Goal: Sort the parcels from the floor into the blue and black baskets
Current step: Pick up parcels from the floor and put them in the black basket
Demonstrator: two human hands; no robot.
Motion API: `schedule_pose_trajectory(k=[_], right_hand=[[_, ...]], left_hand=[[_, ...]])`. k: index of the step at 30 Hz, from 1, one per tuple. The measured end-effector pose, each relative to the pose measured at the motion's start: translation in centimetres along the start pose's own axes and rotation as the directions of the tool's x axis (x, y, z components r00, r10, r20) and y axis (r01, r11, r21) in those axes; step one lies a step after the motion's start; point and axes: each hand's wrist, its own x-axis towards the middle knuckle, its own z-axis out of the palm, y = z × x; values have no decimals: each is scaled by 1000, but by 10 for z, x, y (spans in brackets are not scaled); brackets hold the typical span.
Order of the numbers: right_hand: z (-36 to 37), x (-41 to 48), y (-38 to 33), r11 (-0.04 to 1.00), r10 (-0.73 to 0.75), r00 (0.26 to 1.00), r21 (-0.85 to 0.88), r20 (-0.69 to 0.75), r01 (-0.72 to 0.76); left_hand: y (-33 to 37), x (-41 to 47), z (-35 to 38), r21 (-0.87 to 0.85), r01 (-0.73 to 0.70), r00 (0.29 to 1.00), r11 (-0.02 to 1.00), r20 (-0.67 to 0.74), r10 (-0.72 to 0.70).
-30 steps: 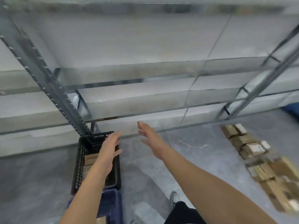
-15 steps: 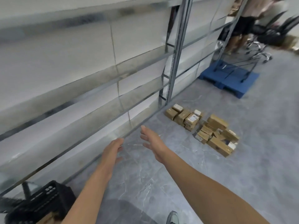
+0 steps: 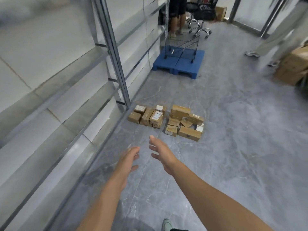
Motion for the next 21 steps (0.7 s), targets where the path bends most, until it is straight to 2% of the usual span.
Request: schedule_pose_trajectory(k=[11,21], right_hand=[[-58,81,-21,998,39,977,65,-210,-26],[-42,200,-70,995,96,957,51,-275,-85]], left_hand=[[49,122,45,129,46,977,991,202,-72],[105,254,16,170,128,958,977,235,-166]])
